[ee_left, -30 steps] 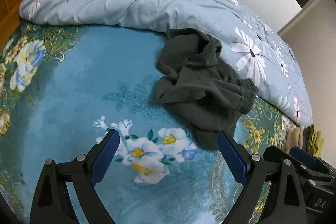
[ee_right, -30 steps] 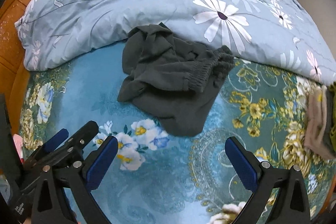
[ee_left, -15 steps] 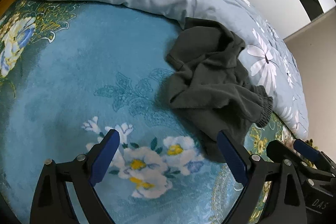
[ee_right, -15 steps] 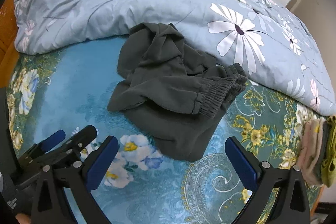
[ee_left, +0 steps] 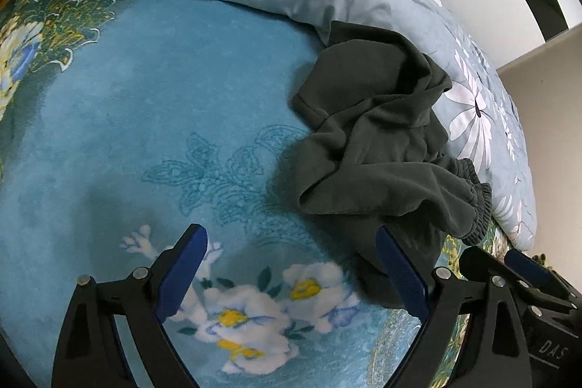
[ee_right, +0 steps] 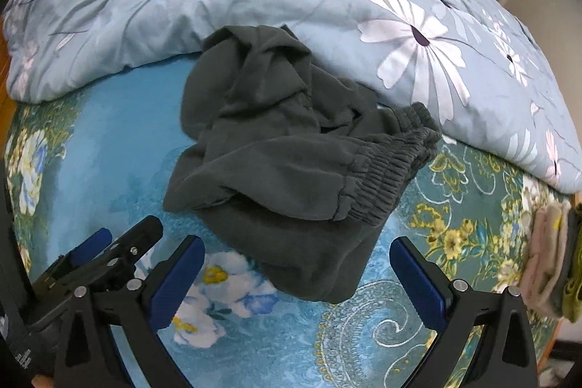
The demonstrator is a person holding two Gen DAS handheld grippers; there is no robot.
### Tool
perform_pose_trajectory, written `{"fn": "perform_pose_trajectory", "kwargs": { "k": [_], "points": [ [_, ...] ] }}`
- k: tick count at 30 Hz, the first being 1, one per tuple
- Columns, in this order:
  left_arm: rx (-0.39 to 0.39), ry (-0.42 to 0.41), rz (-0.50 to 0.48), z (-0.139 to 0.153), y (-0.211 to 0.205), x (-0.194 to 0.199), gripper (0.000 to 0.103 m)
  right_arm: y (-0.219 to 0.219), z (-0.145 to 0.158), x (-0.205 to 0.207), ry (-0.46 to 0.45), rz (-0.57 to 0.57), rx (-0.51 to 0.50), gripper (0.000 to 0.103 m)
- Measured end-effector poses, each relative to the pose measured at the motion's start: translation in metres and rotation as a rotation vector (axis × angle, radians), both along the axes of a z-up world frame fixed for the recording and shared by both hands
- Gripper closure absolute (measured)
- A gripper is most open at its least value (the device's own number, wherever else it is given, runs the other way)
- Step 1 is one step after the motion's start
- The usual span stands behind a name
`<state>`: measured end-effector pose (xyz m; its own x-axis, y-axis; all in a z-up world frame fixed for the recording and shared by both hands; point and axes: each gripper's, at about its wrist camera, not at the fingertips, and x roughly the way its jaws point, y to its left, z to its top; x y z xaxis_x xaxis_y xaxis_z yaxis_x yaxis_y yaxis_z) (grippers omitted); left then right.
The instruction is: Fold clothes
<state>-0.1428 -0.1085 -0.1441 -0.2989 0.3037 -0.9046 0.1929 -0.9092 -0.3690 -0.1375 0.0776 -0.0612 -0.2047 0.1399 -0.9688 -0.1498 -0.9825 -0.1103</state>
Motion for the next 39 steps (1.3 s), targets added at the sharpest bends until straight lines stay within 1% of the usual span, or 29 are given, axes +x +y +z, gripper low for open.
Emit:
{"fn": "perform_pose_trajectory", "kwargs": {
  "k": [11,16,18,23,24,27,31,33,34,36,37,38,39],
  "points": [
    [-0.025,-0.003,-0.047,-0.006,0.015,-0.006,0.009,0.015,-0.008,0.003,-0.026,-0.027,-0.014,0.000],
    [-0.023,-0.006,-0.047,-0.008,0.017,-0.007,0.009,0.017,-0.010,0.003,-0.036,-0.039,-0.026,0.000],
    [-0.020,-0.007,-0.046,-0.008,0.019,-0.008,0.009,0.018,-0.009,0.003,-0.042,-0.073,-0.022,0.000],
    [-0.009,-0.011,-0.030,-0.009,0.015,-0.006,0.009,0.022,-0.010,0.003,-0.036,-0.080,-0.050,0.000],
    [-0.007,-0.012,-0.026,-0.009,0.014,-0.006,0.009,0.024,-0.010,0.003,-0.032,-0.095,-0.069,0.000],
    [0.011,-0.020,0.026,-0.010,0.001,-0.001,0.009,0.033,-0.012,0.005,-0.007,-0.199,-0.160,0.000],
    [0.040,-0.040,0.111,-0.010,-0.024,0.009,0.009,0.052,-0.024,0.003,0.027,-0.430,-0.339,0.000],
    [0.059,-0.052,0.139,-0.008,-0.039,0.017,0.009,0.062,-0.036,0.002,0.029,-0.542,-0.413,0.001],
    [0.069,-0.058,0.147,-0.006,-0.047,0.022,0.009,0.069,-0.043,0.002,0.033,-0.625,-0.462,0.002],
    [0.084,-0.062,0.162,0.000,-0.062,0.032,0.009,0.081,-0.054,0.004,0.053,-0.756,-0.542,0.018],
    [0.092,-0.067,0.169,0.002,-0.070,0.038,0.009,0.087,-0.060,0.006,0.060,-0.816,-0.581,0.022],
    [0.104,-0.081,0.177,0.002,-0.078,0.043,0.009,0.090,-0.066,0.006,0.051,-0.861,-0.617,0.030],
    [0.117,-0.095,0.185,0.003,-0.085,0.049,0.009,0.093,-0.073,0.007,0.042,-0.905,-0.653,0.041]
  ]
}}
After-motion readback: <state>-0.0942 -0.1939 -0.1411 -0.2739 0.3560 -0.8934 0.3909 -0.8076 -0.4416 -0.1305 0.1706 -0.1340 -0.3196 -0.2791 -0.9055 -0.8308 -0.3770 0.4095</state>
